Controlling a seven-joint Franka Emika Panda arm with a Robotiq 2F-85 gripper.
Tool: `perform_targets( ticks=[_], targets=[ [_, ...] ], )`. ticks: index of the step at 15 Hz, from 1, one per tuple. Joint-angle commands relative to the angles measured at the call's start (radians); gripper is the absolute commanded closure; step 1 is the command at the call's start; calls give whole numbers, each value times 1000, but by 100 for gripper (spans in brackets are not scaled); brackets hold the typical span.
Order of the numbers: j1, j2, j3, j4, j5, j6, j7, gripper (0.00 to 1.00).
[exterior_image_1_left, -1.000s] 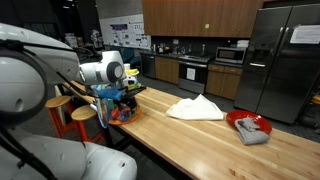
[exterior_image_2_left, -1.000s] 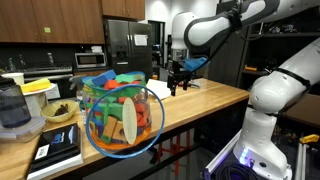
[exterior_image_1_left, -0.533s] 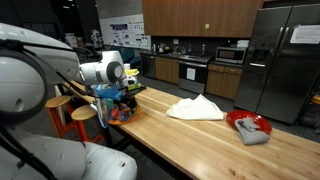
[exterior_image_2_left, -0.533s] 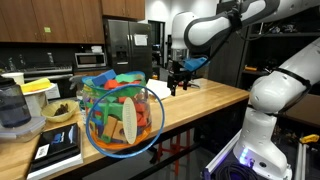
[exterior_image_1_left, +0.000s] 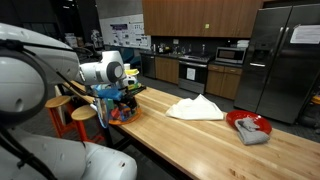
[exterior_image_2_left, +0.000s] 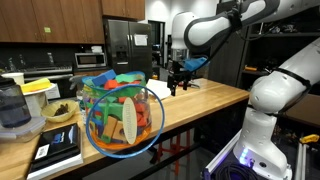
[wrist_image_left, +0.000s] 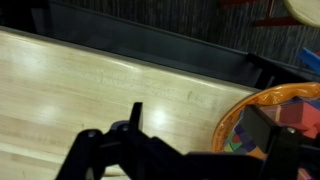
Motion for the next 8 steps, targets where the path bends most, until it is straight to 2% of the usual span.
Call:
perform_targets(
  ticks=[1, 8],
  targets=[
    [12, 3, -11, 1, -8, -1, 7, 0],
    [0, 6, -8, 7, -28, 9, 10, 0]
  ],
)
